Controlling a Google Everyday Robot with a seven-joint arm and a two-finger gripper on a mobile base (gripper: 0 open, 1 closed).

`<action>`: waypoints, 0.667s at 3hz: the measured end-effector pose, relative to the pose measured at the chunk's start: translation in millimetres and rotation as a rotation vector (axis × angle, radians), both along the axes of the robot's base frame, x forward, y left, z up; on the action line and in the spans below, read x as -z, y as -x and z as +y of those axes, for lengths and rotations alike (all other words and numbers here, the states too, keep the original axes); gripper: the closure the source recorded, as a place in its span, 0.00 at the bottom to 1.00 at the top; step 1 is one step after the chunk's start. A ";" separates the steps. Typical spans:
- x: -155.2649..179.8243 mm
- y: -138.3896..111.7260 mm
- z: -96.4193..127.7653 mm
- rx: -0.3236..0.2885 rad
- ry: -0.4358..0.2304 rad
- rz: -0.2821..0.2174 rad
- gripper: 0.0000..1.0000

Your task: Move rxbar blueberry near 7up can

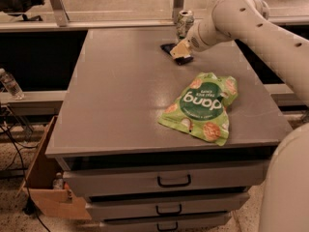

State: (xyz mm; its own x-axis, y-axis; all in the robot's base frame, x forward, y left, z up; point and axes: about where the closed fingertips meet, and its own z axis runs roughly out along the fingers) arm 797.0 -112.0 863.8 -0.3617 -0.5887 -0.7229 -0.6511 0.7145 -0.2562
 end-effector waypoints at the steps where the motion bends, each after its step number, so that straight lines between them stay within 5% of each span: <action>1: -5.7 4.2 -3.6 -0.002 -0.017 -0.011 0.00; 2: -22.3 18.0 -16.1 -0.014 -0.037 -0.031 0.00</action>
Offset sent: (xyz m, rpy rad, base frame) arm -0.0373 -0.0373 0.0499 0.0634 -0.0649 0.0225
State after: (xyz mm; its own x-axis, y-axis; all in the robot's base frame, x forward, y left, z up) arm 779.0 -128.1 886.1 -0.3311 -0.5658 -0.7552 -0.6530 0.7151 -0.2494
